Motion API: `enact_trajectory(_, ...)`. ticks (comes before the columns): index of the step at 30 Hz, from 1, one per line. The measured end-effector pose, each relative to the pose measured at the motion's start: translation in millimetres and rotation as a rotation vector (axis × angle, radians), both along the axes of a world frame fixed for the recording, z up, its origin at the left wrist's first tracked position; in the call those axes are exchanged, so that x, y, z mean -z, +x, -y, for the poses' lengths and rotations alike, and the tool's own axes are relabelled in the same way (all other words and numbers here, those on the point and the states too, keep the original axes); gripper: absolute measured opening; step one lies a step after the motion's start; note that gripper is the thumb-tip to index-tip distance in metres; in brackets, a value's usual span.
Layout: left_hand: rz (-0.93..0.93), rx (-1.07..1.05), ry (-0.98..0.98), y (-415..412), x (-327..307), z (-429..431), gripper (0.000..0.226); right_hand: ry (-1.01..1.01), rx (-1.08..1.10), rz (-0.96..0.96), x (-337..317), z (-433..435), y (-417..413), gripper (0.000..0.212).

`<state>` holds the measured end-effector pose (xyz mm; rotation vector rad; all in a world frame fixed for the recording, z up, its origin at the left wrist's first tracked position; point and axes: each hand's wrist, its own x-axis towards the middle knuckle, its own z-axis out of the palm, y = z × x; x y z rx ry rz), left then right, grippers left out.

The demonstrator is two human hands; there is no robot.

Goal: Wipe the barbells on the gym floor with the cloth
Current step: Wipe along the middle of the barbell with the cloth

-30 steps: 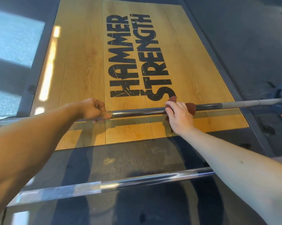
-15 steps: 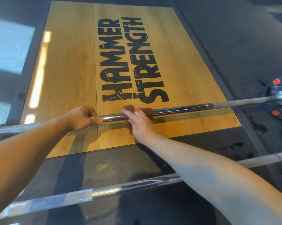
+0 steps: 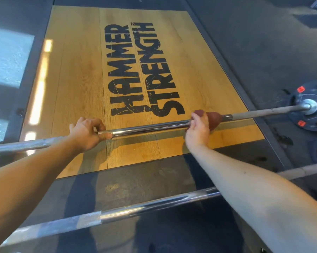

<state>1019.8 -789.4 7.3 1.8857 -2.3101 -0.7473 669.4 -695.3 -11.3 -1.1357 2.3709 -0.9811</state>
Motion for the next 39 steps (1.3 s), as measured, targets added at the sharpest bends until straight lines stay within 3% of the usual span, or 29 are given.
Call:
enact_trajectory(5,0.234,0.031,-0.081,-6.2,-8.5,-15.6,0.046,0.003,-0.368,0.265,-15.3,-11.9,107.5,0.035)
enact_trajectory(8,0.311,0.088,-0.126,-4.4,-14.5,-32.1,0.056,0.049,-0.401,0.48,-39.1,-13.9,140.6,0.033)
enact_trajectory(11,0.366,0.174,-0.139,6.8,-23.6,-46.1,0.051,0.026,-0.393,0.575,-58.9,-21.9,152.2,0.037)
enact_trajectory(15,0.397,0.208,-0.135,30.3,-40.4,-65.0,0.054,0.092,-0.457,0.722,-65.9,-38.7,157.3,0.056)
enact_trajectory(19,0.278,0.136,0.019,46.9,-63.0,-82.6,0.057,0.161,-0.534,0.627,-81.5,-55.5,170.0,0.069)
enact_trajectory(23,-0.315,0.011,0.337,49.1,-97.1,-110.6,0.064,0.17,-0.62,0.576,-107.2,-74.1,192.3,0.064)
enact_trajectory(25,-0.439,-0.042,0.42,51.0,-110.8,-120.1,0.06,0.143,-0.619,0.614,-121.7,-83.0,203.2,0.061)
enact_trajectory(27,-0.464,-0.051,0.42,53.6,-123.7,-128.6,0.054,0.115,-0.615,0.612,-137.1,-91.9,211.5,0.056)
enact_trajectory(31,-0.52,-0.108,0.342,55.8,-154.5,-153.7,0.017,0.114,-0.6,0.578,-166.5,-113.3,219.8,0.052)
enact_trajectory(35,-0.493,-0.131,0.274,50.3,-184.3,-183.9,0.012,0.162,-0.577,0.487,-190.6,-138.0,222.0,0.054)
enact_trajectory(39,-0.415,-0.073,0.198,47.5,-222.1,-212.4,0.014,0.227,-0.628,0.245,-220.6,-162.3,223.6,0.031)
